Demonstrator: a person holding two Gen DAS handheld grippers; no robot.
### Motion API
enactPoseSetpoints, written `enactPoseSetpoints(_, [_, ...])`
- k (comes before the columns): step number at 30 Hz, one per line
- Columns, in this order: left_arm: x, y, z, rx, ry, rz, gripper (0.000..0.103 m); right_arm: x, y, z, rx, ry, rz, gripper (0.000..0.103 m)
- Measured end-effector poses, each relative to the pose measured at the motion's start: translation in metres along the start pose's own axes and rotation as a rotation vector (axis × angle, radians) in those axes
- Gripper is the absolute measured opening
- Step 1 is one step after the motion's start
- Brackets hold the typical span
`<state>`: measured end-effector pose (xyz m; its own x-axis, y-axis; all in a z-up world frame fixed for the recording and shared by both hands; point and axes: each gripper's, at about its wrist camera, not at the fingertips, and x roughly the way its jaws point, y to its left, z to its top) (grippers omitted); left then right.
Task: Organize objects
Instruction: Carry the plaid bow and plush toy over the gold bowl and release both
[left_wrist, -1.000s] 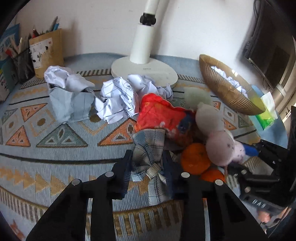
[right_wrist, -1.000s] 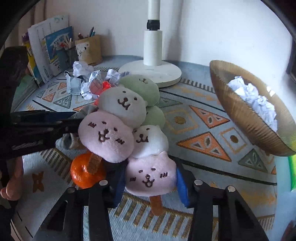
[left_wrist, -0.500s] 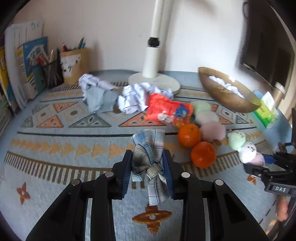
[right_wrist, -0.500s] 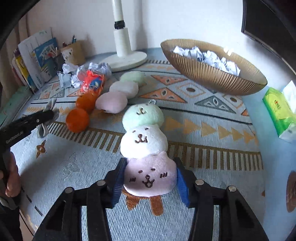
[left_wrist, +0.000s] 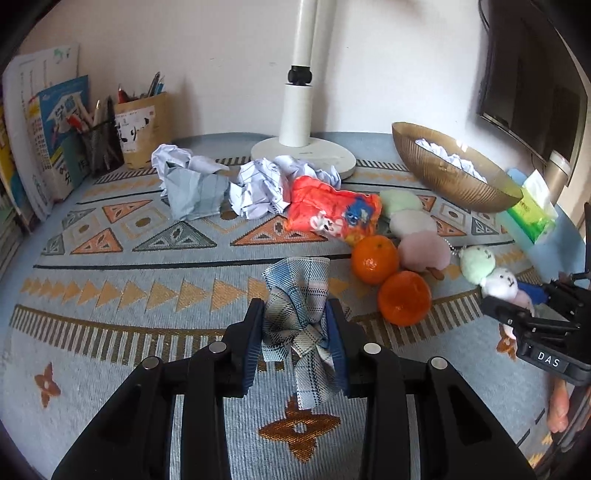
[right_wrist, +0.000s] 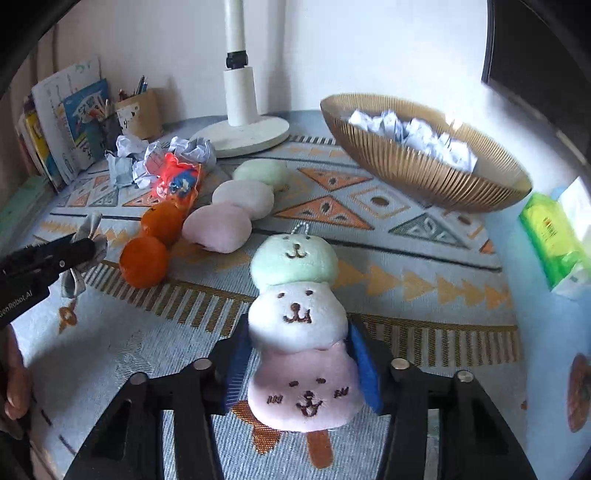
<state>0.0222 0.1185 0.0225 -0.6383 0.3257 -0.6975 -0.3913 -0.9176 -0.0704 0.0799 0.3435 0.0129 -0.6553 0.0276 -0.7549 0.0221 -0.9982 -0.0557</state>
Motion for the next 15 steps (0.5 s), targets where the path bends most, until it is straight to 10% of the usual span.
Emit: enactPoseSetpoints(15, [-0.047,-0.031,0.021,0.052,-0.117,-0.088,0.03,-0.05,-0.038,0.005,0.127,-0.137,0.097,0.048])
